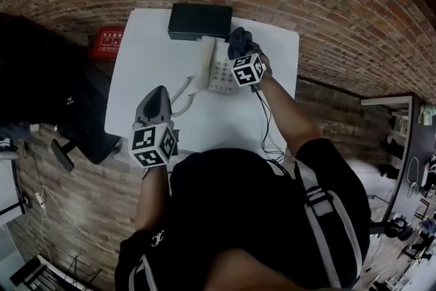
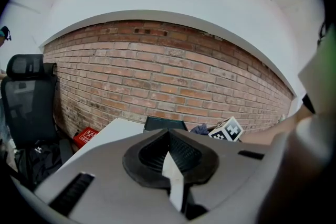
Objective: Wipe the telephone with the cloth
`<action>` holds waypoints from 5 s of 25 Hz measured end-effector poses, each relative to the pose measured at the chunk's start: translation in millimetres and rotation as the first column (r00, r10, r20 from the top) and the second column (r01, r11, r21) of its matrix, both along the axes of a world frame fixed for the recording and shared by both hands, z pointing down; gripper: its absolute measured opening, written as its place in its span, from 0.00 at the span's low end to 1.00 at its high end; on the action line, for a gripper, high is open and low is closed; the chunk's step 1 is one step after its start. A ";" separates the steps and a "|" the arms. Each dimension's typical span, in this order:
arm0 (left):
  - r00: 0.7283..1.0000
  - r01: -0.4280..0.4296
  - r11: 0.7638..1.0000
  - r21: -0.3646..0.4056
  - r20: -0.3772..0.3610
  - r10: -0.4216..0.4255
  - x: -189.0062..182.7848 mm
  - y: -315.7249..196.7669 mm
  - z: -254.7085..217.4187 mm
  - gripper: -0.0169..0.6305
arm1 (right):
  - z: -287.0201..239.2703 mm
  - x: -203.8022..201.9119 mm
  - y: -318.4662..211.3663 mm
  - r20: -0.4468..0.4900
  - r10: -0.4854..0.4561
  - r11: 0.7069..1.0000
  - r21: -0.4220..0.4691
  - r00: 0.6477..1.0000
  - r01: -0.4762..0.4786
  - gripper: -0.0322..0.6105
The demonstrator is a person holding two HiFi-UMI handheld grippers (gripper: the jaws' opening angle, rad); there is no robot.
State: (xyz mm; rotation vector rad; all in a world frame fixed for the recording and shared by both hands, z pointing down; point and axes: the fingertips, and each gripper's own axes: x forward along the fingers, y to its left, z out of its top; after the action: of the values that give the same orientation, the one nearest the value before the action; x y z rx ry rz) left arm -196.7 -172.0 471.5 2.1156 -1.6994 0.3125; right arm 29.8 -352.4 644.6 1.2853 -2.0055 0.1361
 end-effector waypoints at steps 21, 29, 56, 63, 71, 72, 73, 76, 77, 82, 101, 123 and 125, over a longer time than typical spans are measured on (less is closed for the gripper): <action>0.982 0.185 0.983 -0.019 0.044 -0.184 -33.0 57.1 4.1 0.03 | -18.4 -98.7 -4.1 0.087 -0.276 0.952 0.159 0.957 0.260 0.11; 0.979 0.198 0.980 -0.021 0.052 -0.197 -33.6 64.5 4.5 0.03 | -17.4 -137.1 19.9 0.101 -0.415 0.905 0.148 0.904 0.399 0.11; 0.988 0.151 0.988 -0.018 0.033 -0.150 -28.0 52.7 5.2 0.03 | 27.0 -165.3 146.1 0.200 -0.588 0.791 -0.060 0.784 0.609 0.11; 0.988 0.150 0.988 -0.023 0.030 -0.149 -29.0 52.0 8.2 0.03 | 49.7 -163.3 183.2 0.170 -0.662 0.717 -0.141 0.730 0.683 0.11; 0.989 0.146 0.989 -0.019 0.028 -0.145 -28.4 49.2 5.4 0.03 | 31.1 -160.4 149.9 0.174 -0.608 0.775 -0.077 0.774 0.627 0.11; 0.989 0.147 0.989 -0.020 0.028 -0.146 -28.8 49.2 6.1 0.03 | 28.1 -160.6 142.6 0.179 -0.597 0.785 -0.066 0.782 0.615 0.11; 0.989 0.148 0.989 -0.022 0.028 -0.147 -29.1 49.4 7.0 0.03 | 25.7 -160.5 135.1 0.182 -0.587 0.795 -0.054 0.789 0.604 0.11; 0.988 0.153 0.988 -0.027 0.030 -0.152 -29.9 51.4 8.7 0.03 | 19.2 -156.2 112.0 0.171 -0.544 0.831 -0.027 0.821 0.556 0.11; 0.988 0.154 0.988 -0.028 0.031 -0.153 -30.3 52.4 8.6 0.03 | 15.7 -153.5 103.4 0.162 -0.523 0.846 -0.017 0.836 0.533 0.11; 0.986 0.167 0.985 -0.035 0.034 -0.166 -33.0 55.5 10.1 0.03 | 0.1 -139.8 58.2 0.151 -0.415 0.909 0.034 0.897 0.415 0.11; 0.994 0.102 0.994 -0.033 0.032 -0.101 -20.2 40.3 9.8 0.03 | 23.0 -63.1 3.1 0.091 -0.065 0.996 -0.053 0.994 0.070 0.11; 1.000 0.009 1.000 -0.023 0.023 -0.009 -5.8 21.4 7.7 0.03 | 39.4 -57.4 50.9 0.121 -0.184 0.964 -0.172 0.975 0.204 0.11; 1.000 0.006 1.000 -0.026 0.023 -0.006 -5.9 20.7 9.2 0.03 | 40.0 -59.9 55.2 0.096 -0.210 0.959 -0.173 0.973 0.224 0.11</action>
State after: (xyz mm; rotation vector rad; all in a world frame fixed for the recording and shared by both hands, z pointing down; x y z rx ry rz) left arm -202.5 -151.3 480.7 2.0957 -1.7051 0.3565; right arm -30.1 -297.3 684.6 0.9510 -2.1308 0.2612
